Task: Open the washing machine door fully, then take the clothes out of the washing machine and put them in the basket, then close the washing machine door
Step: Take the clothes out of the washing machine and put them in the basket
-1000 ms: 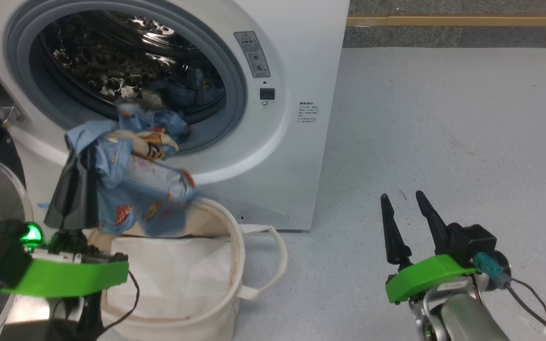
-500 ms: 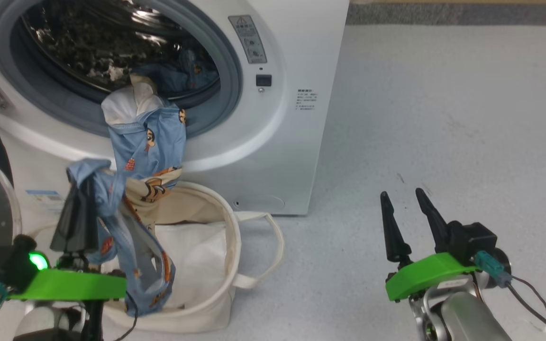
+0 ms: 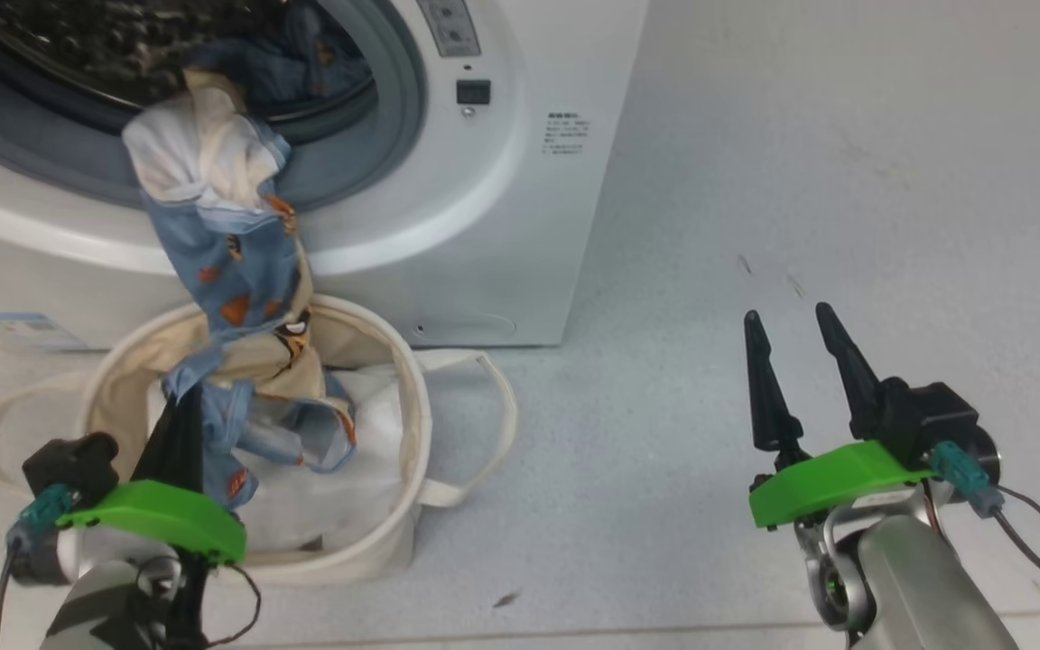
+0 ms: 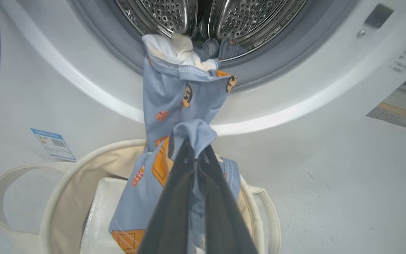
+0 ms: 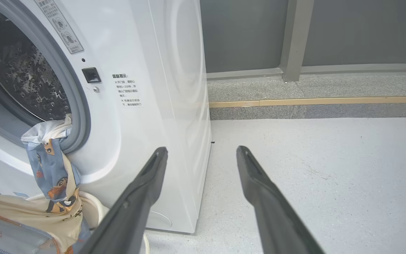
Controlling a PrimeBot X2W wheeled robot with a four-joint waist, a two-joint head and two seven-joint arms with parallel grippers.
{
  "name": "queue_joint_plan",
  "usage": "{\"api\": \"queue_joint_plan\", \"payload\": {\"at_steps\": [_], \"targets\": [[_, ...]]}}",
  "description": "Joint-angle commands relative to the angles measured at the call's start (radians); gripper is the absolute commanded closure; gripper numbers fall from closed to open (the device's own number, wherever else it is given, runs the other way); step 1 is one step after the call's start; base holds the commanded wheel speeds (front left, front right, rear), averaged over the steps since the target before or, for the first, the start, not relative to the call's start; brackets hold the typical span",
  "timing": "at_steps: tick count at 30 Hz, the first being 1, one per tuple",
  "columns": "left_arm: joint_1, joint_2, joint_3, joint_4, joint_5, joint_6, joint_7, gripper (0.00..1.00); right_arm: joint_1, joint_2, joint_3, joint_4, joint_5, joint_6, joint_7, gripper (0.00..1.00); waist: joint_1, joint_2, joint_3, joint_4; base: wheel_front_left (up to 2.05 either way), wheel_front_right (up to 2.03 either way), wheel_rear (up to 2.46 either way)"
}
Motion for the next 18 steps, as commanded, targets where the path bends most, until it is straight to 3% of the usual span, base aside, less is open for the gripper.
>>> {"api": "queue_joint_plan", "payload": {"at_steps": [1, 8, 18], "targets": [[-0.042, 0.039, 0.025, 0.002, -0.005, -0.006, -0.005, 1.0, -0.027, -0.006, 0.013, -0.036, -0.01, 0.001, -0.005, 0.0, 0.0, -0.0001, 0.024, -0.015, 0.0, 0.0, 0.0], [-0.152, 0.06, 0.011, 0.292, -0.052, -0.006, -0.005, 1.0, -0.043, -0.002, -0.002, -0.067, -0.024, 0.001, -0.005, 0.0, 0.0, -0.0001, 0.103, -0.054, 0.0, 0.0, 0.0], [-0.282, 0.092, -0.003, 0.539, -0.094, -0.006, -0.005, 1.0, -0.064, 0.012, -0.028, -0.11, -0.04, 0.001, -0.005, 0.0, 0.0, -0.0001, 0.211, -0.089, 0.0, 0.0, 0.0]]}}
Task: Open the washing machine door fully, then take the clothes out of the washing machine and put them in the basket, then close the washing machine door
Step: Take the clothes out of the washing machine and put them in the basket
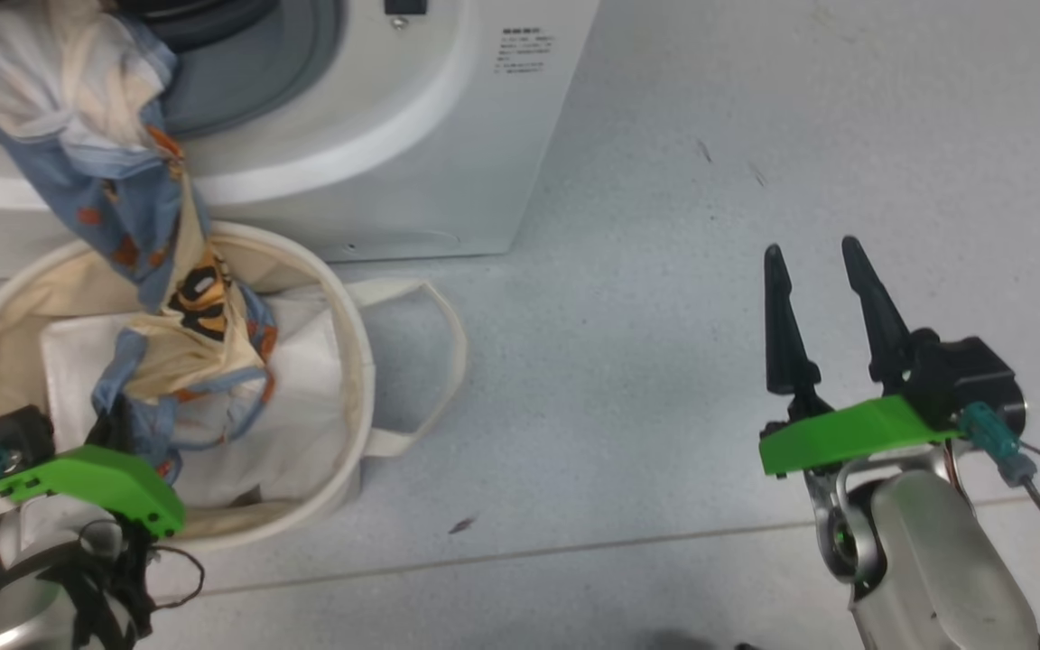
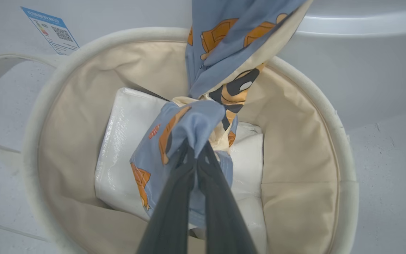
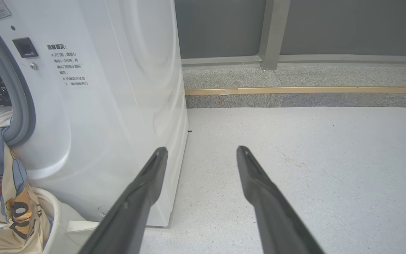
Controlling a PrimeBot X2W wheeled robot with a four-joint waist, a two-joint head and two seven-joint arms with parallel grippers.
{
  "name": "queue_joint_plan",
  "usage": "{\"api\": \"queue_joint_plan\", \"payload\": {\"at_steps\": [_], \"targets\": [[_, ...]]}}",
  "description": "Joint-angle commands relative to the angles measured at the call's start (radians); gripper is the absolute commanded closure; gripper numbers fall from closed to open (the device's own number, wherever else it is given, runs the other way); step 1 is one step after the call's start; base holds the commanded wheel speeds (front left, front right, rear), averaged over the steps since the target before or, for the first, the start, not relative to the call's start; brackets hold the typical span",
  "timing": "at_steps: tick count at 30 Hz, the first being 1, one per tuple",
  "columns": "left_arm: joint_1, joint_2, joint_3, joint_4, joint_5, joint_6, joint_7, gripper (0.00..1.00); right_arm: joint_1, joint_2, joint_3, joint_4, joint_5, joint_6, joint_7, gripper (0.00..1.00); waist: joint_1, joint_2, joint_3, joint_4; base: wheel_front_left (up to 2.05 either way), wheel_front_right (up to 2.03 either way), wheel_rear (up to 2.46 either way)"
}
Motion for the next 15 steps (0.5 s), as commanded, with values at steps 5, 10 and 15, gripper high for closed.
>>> {"api": "queue_joint_plan", "payload": {"at_steps": [5, 10, 15], "targets": [[-0.006, 0.059, 0.038, 0.012, -0.005, -0.005, -0.005, 1.0, -0.015, 0.01, 0.007, -0.042, -0.007, 0.001, -0.005, 0.0, 0.0, 0.0, 0.013, -0.016, 0.0, 0.0, 0.0], [0.02, 0.059, 0.044, -0.047, 0.035, -0.005, -0.005, 0.0, -0.01, 0.014, 0.006, -0.035, -0.006, 0.001, -0.005, 0.0, 0.0, 0.0, -0.013, -0.004, 0.0, 0.0, 0.0], [0.066, 0.061, 0.052, -0.122, 0.1, 0.004, -0.005, 0.0, -0.008, 0.016, 0.02, -0.018, 0.0, 0.001, -0.005, 0.0, 0.0, 0.0, -0.059, 0.006, 0.0, 0.0, 0.0]]}}
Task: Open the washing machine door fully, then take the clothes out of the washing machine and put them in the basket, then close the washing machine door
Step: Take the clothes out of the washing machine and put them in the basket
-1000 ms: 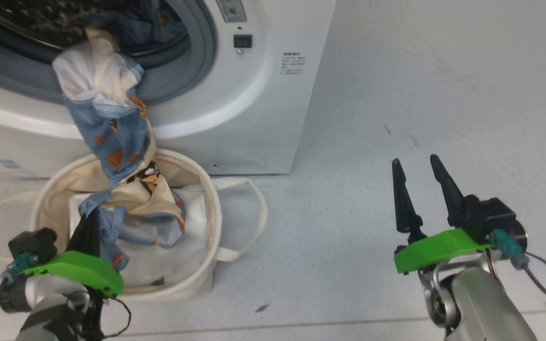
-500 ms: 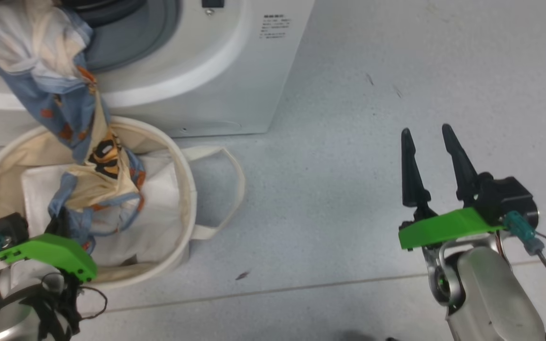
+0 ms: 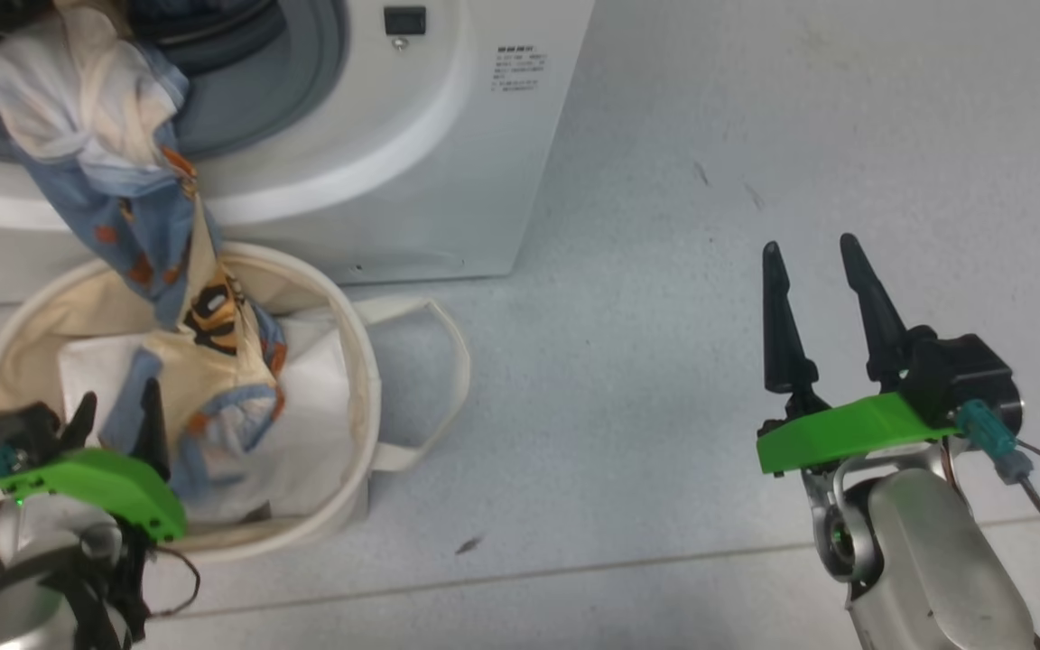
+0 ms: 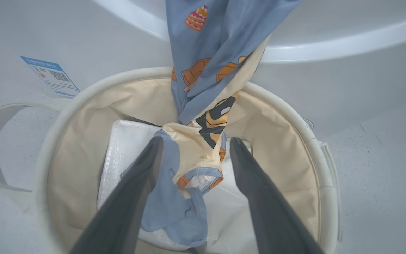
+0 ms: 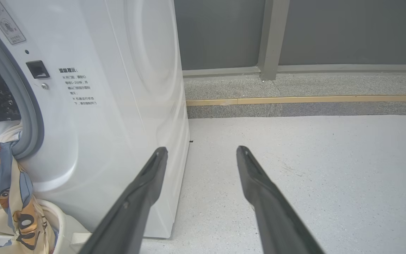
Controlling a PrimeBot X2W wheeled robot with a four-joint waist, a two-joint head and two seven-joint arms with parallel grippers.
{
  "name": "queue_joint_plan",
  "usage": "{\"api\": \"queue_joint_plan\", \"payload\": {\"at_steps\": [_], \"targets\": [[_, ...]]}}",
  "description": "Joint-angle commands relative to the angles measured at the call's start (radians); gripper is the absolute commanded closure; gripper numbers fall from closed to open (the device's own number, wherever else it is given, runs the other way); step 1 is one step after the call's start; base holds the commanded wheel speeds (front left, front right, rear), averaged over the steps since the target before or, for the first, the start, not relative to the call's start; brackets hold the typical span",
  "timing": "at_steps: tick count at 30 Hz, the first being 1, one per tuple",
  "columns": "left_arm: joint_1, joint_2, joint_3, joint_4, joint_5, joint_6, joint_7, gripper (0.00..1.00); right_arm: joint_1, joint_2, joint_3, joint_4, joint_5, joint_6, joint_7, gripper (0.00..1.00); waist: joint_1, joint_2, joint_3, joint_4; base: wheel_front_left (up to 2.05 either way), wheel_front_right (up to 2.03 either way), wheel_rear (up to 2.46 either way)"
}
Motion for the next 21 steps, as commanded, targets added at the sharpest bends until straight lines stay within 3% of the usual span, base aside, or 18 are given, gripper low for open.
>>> {"api": "queue_joint_plan", "payload": {"at_steps": [1, 8, 21], "targets": [[0.039, 0.047, 0.033, -0.045, 0.03, 0.005, -0.005, 0.0, 0.005, 0.009, 0.025, -0.018, 0.002, 0.001, -0.005, 0.0, 0.0, 0.0, -0.034, 0.011, 0.0, 0.0, 0.0], [0.114, 0.05, 0.095, -0.219, 0.1, 0.005, -0.005, 0.0, 0.018, 0.01, 0.044, 0.021, 0.018, 0.001, -0.005, 0.0, 0.0, 0.0, -0.127, 0.038, 0.0, 0.0, 0.0], [0.315, 0.044, 0.221, -0.586, 0.103, -0.007, -0.005, 0.0, 0.072, 0.01, 0.087, 0.082, 0.052, 0.001, -0.005, 0.0, 0.0, 0.0, -0.306, 0.047, 0.0, 0.0, 0.0]]}}
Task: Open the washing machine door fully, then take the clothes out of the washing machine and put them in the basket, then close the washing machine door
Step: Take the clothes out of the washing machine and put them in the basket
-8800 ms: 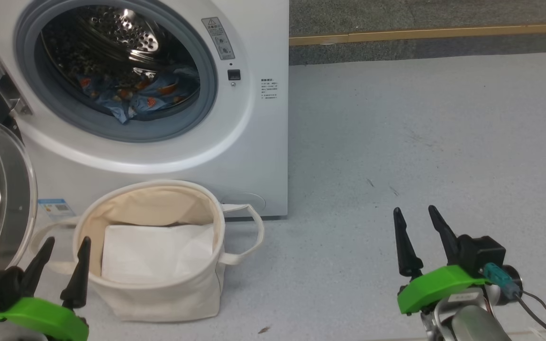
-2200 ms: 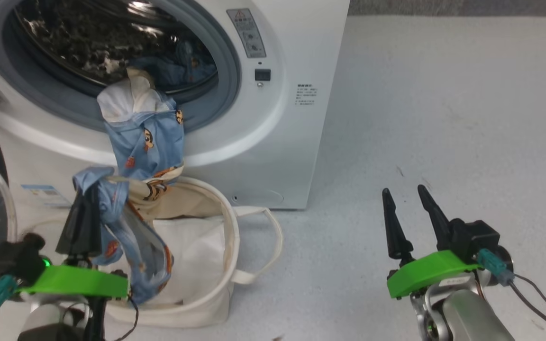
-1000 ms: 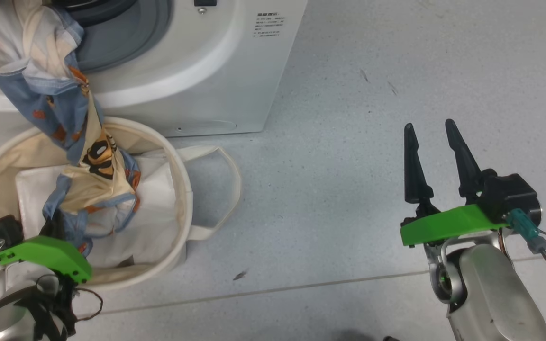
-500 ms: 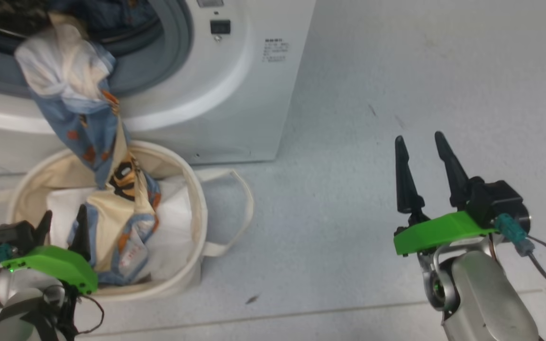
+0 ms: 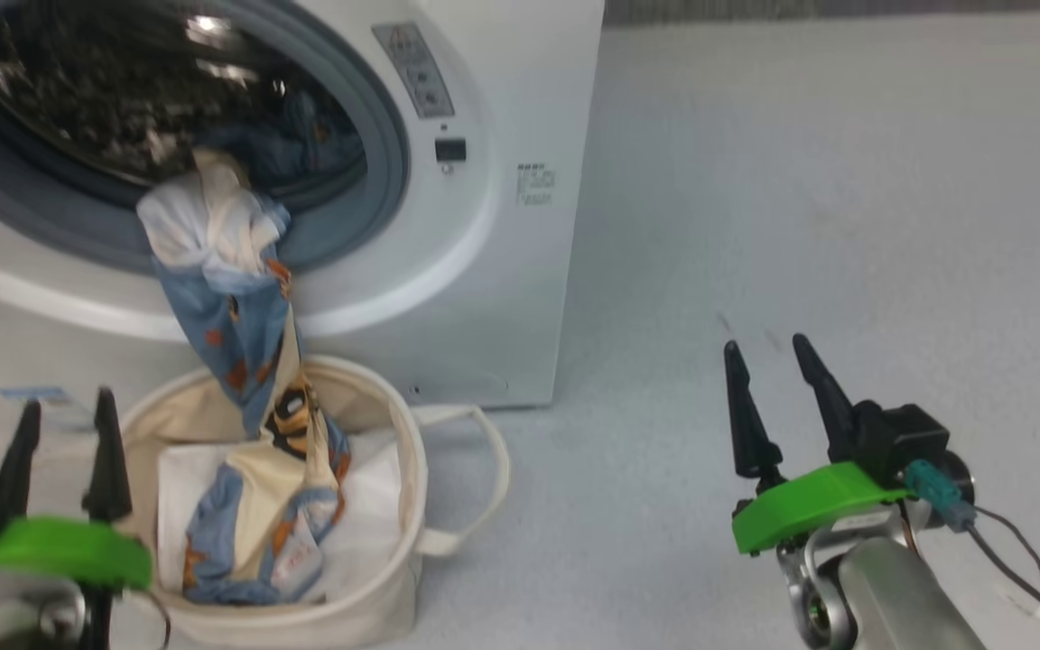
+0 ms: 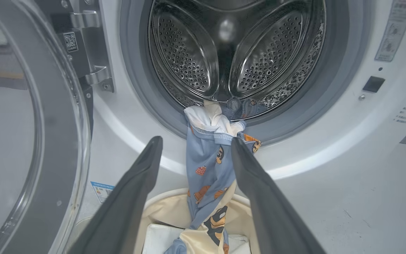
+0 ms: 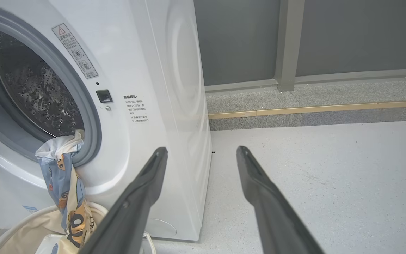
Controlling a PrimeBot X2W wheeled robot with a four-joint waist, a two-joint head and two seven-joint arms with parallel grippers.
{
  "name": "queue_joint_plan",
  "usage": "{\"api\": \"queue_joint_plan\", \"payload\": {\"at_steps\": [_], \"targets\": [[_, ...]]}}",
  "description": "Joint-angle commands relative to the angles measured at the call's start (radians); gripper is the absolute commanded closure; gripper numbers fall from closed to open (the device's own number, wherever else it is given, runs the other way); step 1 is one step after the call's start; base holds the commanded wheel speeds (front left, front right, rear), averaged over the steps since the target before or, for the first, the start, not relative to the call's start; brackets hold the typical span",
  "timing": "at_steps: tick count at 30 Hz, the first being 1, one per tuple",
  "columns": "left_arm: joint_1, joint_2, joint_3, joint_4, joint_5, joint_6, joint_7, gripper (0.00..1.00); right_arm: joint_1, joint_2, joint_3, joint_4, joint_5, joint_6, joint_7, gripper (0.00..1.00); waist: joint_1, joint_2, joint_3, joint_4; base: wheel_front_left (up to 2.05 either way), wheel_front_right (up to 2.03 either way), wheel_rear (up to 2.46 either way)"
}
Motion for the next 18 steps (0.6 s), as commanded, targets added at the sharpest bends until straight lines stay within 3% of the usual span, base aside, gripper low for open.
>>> {"api": "queue_joint_plan", "payload": {"at_steps": [1, 18], "targets": [[0.017, 0.046, 0.029, -0.046, 0.015, -0.005, -0.006, 0.0, -0.003, 0.009, 0.026, -0.024, 0.006, 0.001, -0.005, 0.0, 0.0, -0.0001, -0.046, -0.005, 0.0, 0.0, 0.0], [0.267, 0.037, 0.039, -0.284, -0.058, 0.005, 0.043, 0.0, 0.073, 0.001, 0.046, -0.006, 0.018, 0.001, -0.005, 0.0, 0.0, -0.0001, -0.168, -0.017, 0.0, 0.0, 0.0]]}}
